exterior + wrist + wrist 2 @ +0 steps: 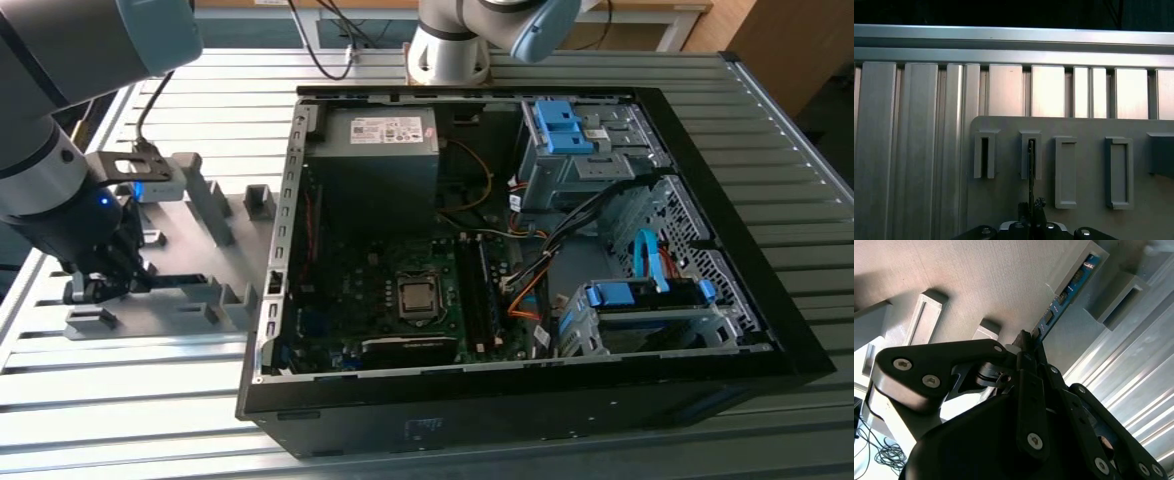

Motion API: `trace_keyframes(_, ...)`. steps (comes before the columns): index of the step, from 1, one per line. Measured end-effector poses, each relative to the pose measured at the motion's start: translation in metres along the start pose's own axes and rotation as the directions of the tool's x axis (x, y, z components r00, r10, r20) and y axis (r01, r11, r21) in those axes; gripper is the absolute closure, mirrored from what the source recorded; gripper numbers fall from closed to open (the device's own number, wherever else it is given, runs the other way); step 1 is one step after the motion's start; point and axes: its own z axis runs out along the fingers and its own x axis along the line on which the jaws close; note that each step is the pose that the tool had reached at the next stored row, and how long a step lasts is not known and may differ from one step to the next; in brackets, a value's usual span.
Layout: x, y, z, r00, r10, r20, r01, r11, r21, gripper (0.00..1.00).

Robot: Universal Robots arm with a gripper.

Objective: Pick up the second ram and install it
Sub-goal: 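Pick up the second ram and move it above second insertion slot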

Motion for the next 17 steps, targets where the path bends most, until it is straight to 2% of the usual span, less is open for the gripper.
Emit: trace_keyframes(17,-0.0003,0.0002,-0.0081,1.0000,0.000,0.0001,0.000,1.0000,0.0001,0.86)
